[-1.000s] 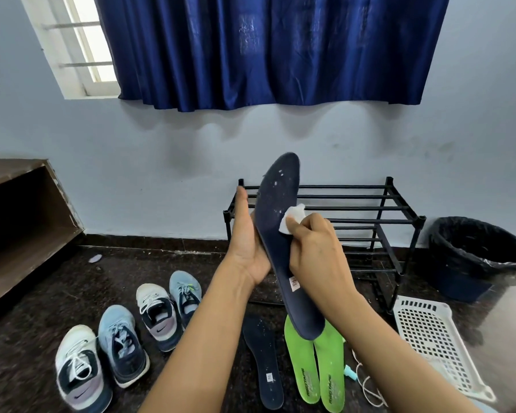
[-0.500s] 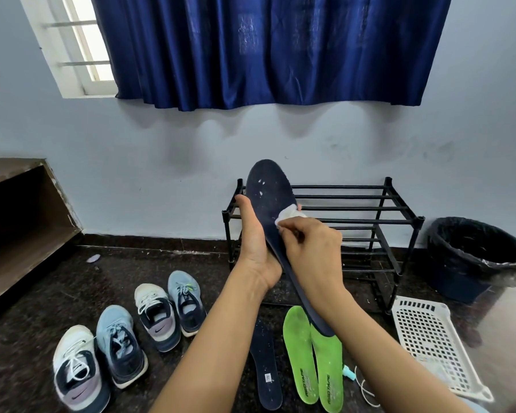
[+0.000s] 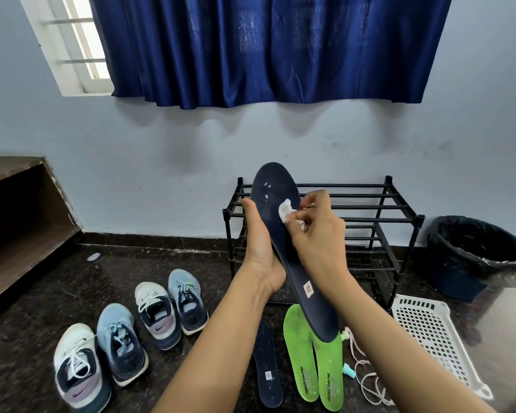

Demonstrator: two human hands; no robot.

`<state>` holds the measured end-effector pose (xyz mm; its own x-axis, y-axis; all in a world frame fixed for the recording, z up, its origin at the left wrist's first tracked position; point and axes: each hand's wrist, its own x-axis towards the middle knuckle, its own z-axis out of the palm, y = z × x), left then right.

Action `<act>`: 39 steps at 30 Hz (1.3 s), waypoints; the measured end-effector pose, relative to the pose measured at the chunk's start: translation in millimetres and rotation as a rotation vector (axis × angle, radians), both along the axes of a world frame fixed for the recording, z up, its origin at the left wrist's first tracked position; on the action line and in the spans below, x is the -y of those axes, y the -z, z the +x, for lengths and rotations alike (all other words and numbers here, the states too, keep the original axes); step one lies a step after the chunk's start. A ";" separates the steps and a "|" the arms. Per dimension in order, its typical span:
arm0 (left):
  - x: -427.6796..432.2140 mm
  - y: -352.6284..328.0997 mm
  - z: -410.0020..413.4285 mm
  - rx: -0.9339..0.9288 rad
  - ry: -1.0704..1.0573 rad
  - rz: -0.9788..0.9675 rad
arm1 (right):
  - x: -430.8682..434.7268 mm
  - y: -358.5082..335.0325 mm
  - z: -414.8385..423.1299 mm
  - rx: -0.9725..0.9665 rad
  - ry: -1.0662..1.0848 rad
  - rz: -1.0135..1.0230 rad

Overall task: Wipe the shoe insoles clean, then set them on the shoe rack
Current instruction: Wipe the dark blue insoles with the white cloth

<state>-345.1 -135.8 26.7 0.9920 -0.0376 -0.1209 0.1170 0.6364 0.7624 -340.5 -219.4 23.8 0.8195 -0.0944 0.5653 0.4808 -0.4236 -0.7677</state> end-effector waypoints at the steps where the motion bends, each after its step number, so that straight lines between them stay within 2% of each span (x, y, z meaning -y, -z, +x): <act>1: 1.1 1.1 -0.3 0.000 0.004 -0.001 | 0.4 -0.6 1.0 0.015 0.020 -0.005; 6: -4.9 2.4 0.0 -0.025 0.003 0.003 | -3.2 10.2 -6.5 -0.087 -0.065 -0.025; 11: 1.1 5.3 -1.6 -0.031 0.019 0.006 | 0.1 2.4 6.1 0.079 0.041 -0.188; 15: -4.3 5.5 -1.2 -0.059 0.010 0.015 | -3.5 7.4 -2.7 -0.016 -0.055 -0.073; 17: -5.9 5.0 0.1 -0.061 0.006 0.019 | -2.1 9.1 -4.6 -0.008 -0.089 -0.163; 19: -1.8 5.5 -0.2 -0.053 -0.001 0.032 | 1.6 7.1 2.9 0.063 0.009 -0.305; 20: 0.5 5.9 -0.6 -0.056 0.006 0.032 | 3.1 4.9 7.0 0.082 0.063 -0.314; 23: -0.5 6.2 -0.9 -0.064 0.016 0.037 | -0.1 1.2 3.2 0.044 0.004 -0.123; 25: -5.7 5.2 0.3 -0.069 0.007 0.022 | -2.6 4.6 -5.4 -0.005 -0.080 -0.087; 27: -7.9 5.3 1.8 -0.056 -0.003 0.017 | -1.5 9.6 -7.2 0.019 -0.065 -0.244; 29: -4.3 6.0 1.3 -0.038 0.004 0.037 | 2.8 9.4 1.8 0.045 0.067 -0.368; 32: -0.1 5.6 0.9 -0.043 0.019 0.044 | 4.0 7.5 11.1 0.050 0.117 -0.190; 35: -4.6 6.2 5.4 -0.033 -0.015 0.037 | -3.4 12.8 4.7 -0.023 -0.025 -0.061; 37: -7.8 5.8 6.7 -0.036 -0.035 0.013 | -3.8 16.1 0.8 0.009 -0.031 -0.168; 39: -6.3 5.8 4.6 -0.026 -0.020 0.022 | 1.5 13.4 5.8 0.094 0.112 -0.346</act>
